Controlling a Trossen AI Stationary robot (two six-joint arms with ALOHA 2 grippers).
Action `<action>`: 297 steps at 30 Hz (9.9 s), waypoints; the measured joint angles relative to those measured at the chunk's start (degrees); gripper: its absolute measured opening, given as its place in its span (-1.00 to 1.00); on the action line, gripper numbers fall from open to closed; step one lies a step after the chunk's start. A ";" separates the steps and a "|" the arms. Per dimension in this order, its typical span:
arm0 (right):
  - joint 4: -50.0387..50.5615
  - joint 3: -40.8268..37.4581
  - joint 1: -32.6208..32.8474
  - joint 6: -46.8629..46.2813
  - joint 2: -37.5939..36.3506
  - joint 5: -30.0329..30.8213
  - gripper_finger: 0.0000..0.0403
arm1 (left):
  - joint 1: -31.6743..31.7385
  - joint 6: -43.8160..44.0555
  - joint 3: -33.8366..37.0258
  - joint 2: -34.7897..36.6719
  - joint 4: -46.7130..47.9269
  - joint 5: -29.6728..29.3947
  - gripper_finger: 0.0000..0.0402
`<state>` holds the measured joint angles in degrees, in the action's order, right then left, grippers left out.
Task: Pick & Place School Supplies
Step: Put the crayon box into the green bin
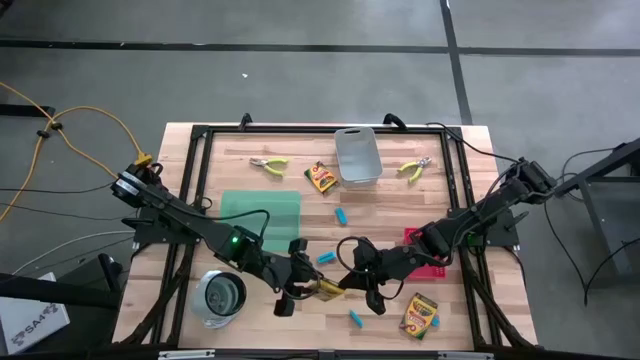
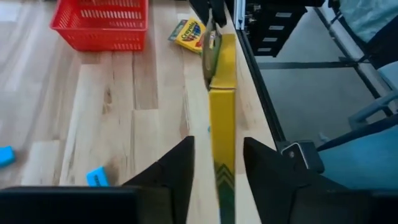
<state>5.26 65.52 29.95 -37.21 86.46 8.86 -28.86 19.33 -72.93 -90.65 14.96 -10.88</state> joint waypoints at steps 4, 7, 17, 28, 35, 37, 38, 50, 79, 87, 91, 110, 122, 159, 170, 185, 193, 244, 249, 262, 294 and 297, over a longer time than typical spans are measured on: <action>-0.04 0.00 0.00 0.00 0.00 0.15 -0.99 | 0.00 0.06 0.01 0.00 0.00 0.31 -0.64; -0.11 0.00 0.00 0.00 0.00 0.15 -0.99 | 0.00 0.19 0.00 0.00 0.01 0.35 -0.81; -0.13 0.00 0.00 0.00 0.00 0.02 -0.99 | 0.00 0.48 0.00 0.00 0.00 0.39 -0.86; -0.43 0.00 0.00 0.31 0.00 -0.40 -0.89 | 0.00 1.29 0.01 0.00 0.04 0.49 -0.88; -1.35 0.00 -0.11 1.05 0.00 0.02 -0.56 | -0.02 1.29 0.02 0.00 0.15 0.49 -0.88; -1.70 0.00 -0.45 1.21 0.00 -0.01 -0.47 | -0.02 1.43 0.02 0.00 0.31 0.49 -0.88; -1.69 0.00 -0.71 1.37 0.00 -0.03 -0.43 | -0.02 1.59 0.02 0.00 0.56 0.48 -0.88; -1.53 0.11 -6.05 5.97 -5.34 -3.36 -0.20 | 3.43 5.52 0.07 3.66 12.69 -1.92 -0.88; 10.56 0.00 -5.06 13.51 -3.30 8.17 -0.25 | 20.26 41.88 2.64 15.87 38.62 -6.37 -0.88; 12.49 -0.02 -2.39 17.86 -3.34 12.67 -0.25 | 19.31 54.29 12.67 15.89 28.86 -4.53 -0.88; 12.48 -0.02 -1.02 17.99 -3.34 12.66 -0.25 | 20.49 58.22 16.86 15.89 24.18 -3.92 -0.88; 12.69 -0.02 4.54 19.50 -3.37 12.61 -0.25 | 25.50 62.37 29.92 15.87 5.73 2.36 -0.52; 12.97 -0.02 4.66 19.49 -3.39 12.63 -0.25 | 25.90 59.93 29.92 15.87 7.19 1.71 -0.38; 18.53 -0.02 -8.52 19.46 -3.41 15.02 -0.25 | 25.55 18.66 29.83 27.93 2.37 -3.95 -0.38; 18.54 -0.02 -20.62 37.27 5.90 13.63 -0.25 | 25.17 4.16 29.83 27.91 1.22 -3.00 -0.38; 14.67 0.01 -30.08 56.51 16.25 19.76 -0.25 | 20.02 1.51 29.83 27.91 1.22 -2.74 -0.38; 14.25 -0.02 -32.66 60.62 16.31 19.30 -0.25 | 19.93 1.27 29.83 27.91 1.25 -2.77 -0.38; 1.72 -0.04 -32.77 68.54 28.57 20.59 -0.46 | 19.93 1.24 29.83 27.89 1.51 -2.83 -0.38; 1.73 -0.04 -32.86 68.54 28.57 20.34 -0.51 | 19.93 1.24 29.82 27.89 1.51 -2.83 -0.38; 1.73 -0.04 -34.50 68.40 28.57 19.03 -0.52 | 19.93 1.22 29.81 27.89 1.49 -2.81 -0.38; -1.34 0.09 -34.62 68.94 30.84 20.06 -0.52 | 19.96 1.22 29.83 27.89 1.70 -2.62 -0.38; -1.36 0.07 -34.62 68.94 30.86 20.03 -0.52 | 19.94 1.23 29.81 27.89 1.70 -2.53 -0.38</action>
<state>3.90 65.58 -4.67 31.73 117.32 28.90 -8.92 20.56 -43.11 -62.76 16.67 -13.41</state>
